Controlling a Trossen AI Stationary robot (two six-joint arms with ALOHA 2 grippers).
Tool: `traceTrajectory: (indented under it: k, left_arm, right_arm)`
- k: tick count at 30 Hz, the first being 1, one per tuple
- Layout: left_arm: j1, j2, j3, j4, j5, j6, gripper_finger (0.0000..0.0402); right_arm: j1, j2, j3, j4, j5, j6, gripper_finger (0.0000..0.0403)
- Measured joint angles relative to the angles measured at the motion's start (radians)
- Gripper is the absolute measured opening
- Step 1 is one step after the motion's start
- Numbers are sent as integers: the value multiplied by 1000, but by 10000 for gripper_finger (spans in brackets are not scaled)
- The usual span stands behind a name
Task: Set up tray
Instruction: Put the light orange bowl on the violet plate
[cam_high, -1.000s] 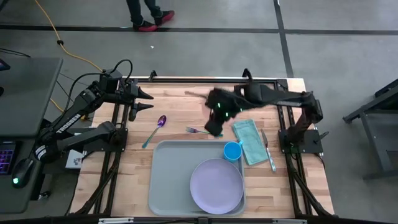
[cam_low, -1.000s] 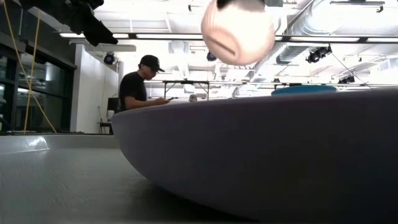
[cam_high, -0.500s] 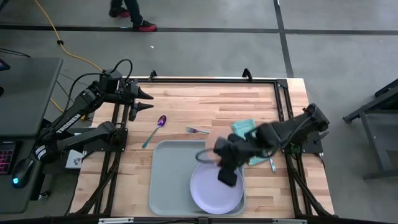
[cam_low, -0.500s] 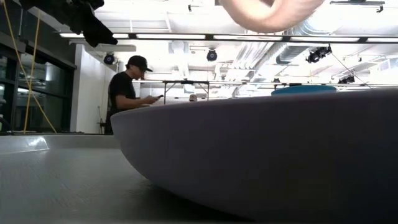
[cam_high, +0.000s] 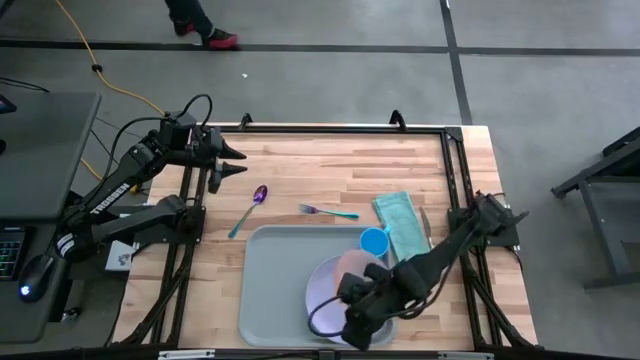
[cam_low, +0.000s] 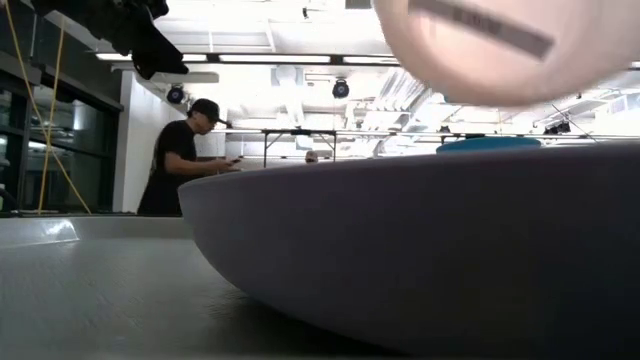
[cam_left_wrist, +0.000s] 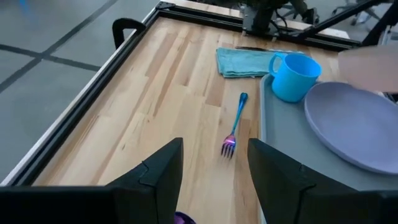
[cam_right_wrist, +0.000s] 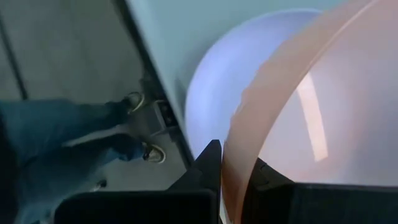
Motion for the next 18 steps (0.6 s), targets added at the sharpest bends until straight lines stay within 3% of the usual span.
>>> traceTrajectory:
  k: [6, 18]
  left_arm:
    - [0, 0, 0, 0, -6, -50, 211]
    - [0, 0, 0, 0, -11, -63, 211]
  right_arm:
    - [-24, 100, 0, 34, -32, 151, 0]
    - [-37, 231, 0, 135, -138, 288, 1]
